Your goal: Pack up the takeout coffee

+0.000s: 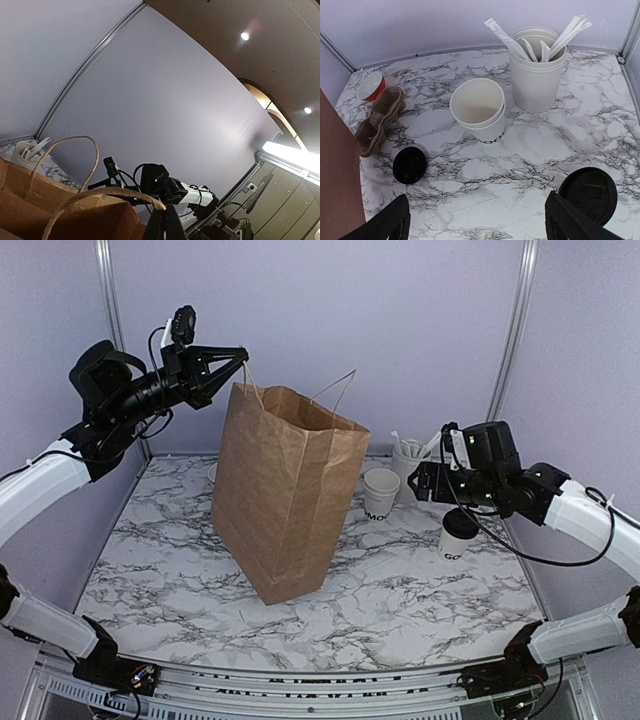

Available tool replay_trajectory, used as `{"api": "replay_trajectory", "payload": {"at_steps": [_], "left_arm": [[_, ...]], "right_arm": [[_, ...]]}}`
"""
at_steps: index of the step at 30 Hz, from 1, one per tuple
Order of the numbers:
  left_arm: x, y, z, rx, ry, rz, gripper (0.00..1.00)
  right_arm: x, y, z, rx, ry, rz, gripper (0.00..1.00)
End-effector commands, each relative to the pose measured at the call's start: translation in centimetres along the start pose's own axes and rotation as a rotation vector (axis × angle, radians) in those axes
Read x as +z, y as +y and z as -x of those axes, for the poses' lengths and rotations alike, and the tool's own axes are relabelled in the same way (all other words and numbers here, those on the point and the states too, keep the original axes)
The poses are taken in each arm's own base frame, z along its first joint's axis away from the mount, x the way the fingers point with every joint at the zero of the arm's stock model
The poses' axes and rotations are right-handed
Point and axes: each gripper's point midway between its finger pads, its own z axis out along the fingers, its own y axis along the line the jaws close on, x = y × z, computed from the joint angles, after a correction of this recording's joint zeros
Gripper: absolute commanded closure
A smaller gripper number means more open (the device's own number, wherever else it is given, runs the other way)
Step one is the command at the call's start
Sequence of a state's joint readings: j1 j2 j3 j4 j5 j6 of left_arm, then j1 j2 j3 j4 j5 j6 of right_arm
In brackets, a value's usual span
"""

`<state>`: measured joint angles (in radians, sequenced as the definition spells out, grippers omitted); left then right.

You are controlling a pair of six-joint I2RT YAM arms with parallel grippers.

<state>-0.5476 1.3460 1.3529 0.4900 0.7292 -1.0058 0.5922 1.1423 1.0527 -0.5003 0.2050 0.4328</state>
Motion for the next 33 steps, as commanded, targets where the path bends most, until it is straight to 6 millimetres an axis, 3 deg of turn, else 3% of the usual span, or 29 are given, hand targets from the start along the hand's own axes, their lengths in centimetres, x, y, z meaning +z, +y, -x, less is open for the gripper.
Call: {"api": "replay_trajectory", "payload": {"at_steps": [1, 6, 14, 18, 24, 33], "left_arm": [[-2.4, 0.0, -1.3, -0.016, 0.044, 0.012, 1.00], [-5.3, 0.8, -1.7, -0.024, 0.053, 0.058, 1.00], [-7.9, 0.6, -1.0, 0.012, 0.065, 0.084, 1.00], [-8.5, -0.2, -0.8, 0.035, 0.084, 0.068, 1.00], [-8.6, -3.0, -0.6, 0.085, 0.110, 0.016, 1.00], [-9.0, -2.7, -1.2, 0.061, 0.114, 0.023, 1.00]], "right_arm": [[0.6, 2.0, 0.5, -0.016, -0.006, 0.071, 0.10], [1.6, 2.9, 0.2, -0.032, 0.021, 0.085, 0.11], [3.0, 5.2, -0.4, -0.062, 0.051, 0.135, 0.13], [3.4, 8.7, -1.1, -0.122, 0.063, 0.195, 0.14], [3.9, 14.3, -2.0, -0.195, 0.078, 0.286, 0.14], [4.8, 23.8, -3.5, -0.269, 0.093, 0.464, 0.15]]}}
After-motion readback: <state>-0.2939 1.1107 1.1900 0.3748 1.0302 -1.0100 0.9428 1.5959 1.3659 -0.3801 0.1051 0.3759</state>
